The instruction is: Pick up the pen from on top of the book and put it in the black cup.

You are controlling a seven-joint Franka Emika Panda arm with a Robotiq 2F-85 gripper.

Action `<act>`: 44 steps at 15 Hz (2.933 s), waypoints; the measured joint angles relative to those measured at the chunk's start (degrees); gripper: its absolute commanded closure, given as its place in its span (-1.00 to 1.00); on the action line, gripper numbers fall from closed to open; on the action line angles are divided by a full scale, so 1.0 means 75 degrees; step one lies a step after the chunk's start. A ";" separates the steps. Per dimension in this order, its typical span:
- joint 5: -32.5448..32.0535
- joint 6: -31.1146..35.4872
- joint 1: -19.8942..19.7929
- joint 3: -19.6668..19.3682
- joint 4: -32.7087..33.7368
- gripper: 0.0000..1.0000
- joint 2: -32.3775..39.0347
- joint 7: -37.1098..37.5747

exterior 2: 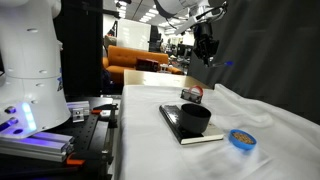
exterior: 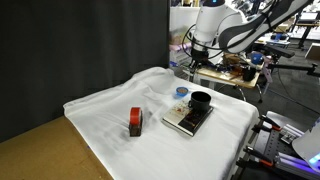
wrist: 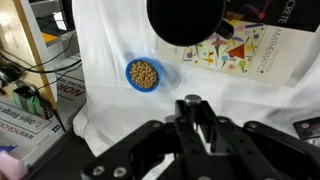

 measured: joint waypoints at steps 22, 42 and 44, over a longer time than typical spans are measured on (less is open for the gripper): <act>0.0609 -0.0881 -0.0116 0.0298 -0.0907 0.92 -0.0517 -0.0066; 0.2214 -0.3468 -0.0014 0.0963 -0.1393 0.92 -0.2004 -0.1438; 0.2209 -0.3471 -0.0019 0.0963 -0.1437 0.92 -0.1897 -0.1440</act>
